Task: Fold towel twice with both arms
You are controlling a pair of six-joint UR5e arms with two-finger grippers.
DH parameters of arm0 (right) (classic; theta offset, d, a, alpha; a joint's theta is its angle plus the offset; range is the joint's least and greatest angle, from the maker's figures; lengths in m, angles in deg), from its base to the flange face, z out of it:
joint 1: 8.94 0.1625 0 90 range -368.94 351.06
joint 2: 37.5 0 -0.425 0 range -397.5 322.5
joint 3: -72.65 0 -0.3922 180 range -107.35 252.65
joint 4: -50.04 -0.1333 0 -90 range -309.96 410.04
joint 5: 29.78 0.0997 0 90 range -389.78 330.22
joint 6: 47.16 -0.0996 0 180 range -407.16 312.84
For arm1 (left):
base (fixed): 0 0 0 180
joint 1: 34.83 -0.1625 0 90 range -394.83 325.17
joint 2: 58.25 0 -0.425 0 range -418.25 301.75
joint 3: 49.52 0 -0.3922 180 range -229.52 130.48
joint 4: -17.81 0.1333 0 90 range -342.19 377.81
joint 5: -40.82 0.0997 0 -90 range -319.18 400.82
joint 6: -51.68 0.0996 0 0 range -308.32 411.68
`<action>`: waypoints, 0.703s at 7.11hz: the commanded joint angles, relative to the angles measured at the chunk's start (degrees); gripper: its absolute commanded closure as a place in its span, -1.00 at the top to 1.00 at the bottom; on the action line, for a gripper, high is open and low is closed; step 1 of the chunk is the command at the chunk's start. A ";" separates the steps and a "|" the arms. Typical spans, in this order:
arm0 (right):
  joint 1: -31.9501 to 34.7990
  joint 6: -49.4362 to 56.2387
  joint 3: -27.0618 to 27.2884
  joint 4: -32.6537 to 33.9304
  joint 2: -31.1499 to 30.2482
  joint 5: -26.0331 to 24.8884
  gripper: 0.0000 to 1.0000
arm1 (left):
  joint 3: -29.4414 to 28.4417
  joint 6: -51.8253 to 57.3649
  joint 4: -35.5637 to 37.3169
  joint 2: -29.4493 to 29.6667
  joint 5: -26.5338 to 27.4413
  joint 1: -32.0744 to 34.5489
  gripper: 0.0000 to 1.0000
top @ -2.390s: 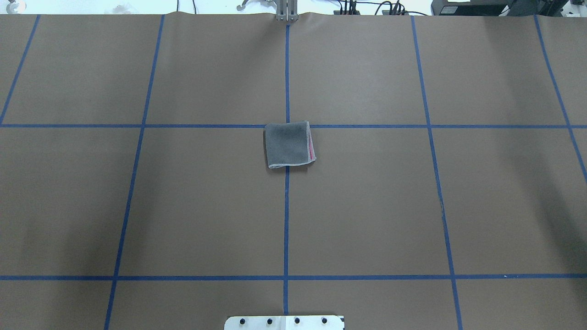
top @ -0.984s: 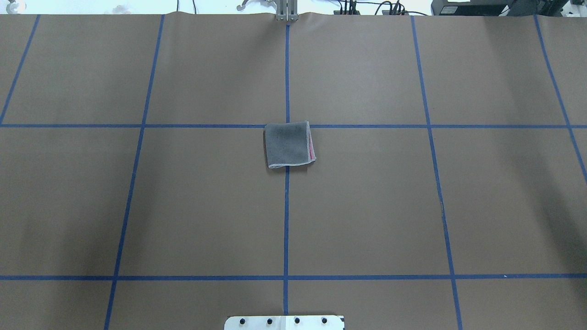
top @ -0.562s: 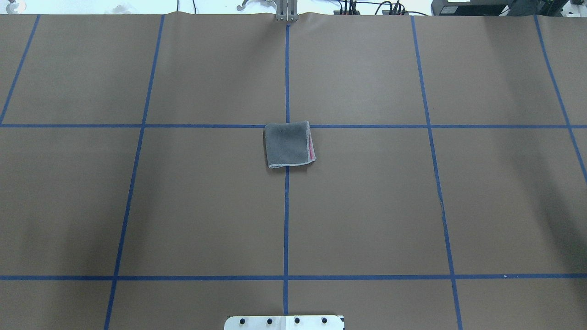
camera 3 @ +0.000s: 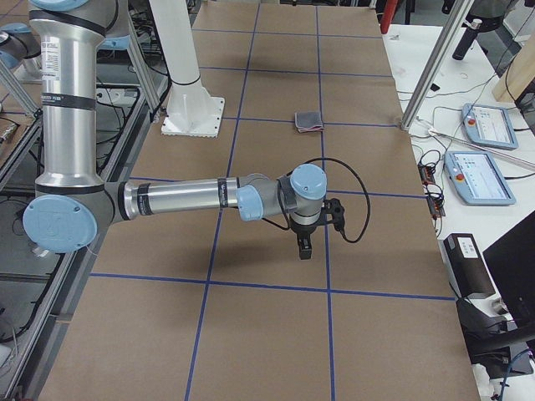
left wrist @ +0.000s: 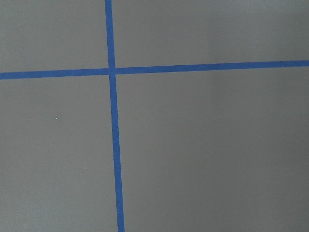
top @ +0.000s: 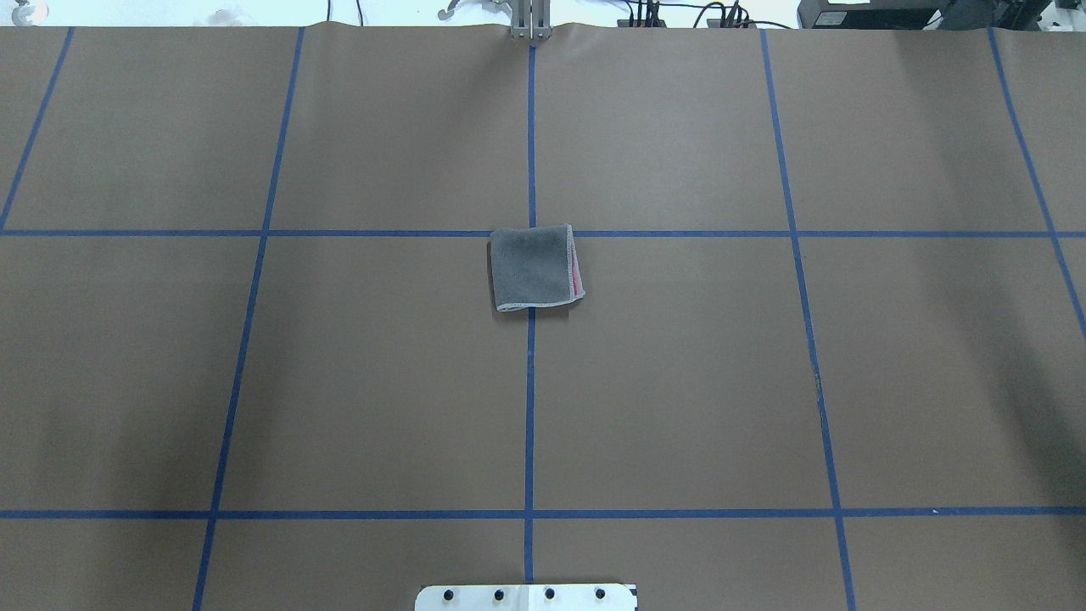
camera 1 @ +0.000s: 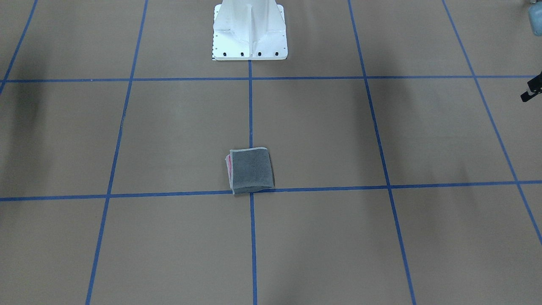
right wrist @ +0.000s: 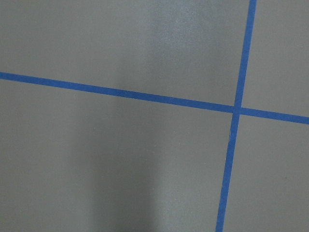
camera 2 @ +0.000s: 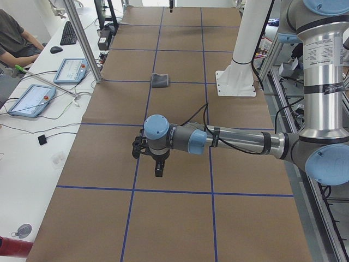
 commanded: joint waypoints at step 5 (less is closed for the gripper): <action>0.00 0.00 -0.07 0.00 -0.13 0.00 1.00 | 0.05 0.10 -0.07 -0.25 0.04 0.00 1.00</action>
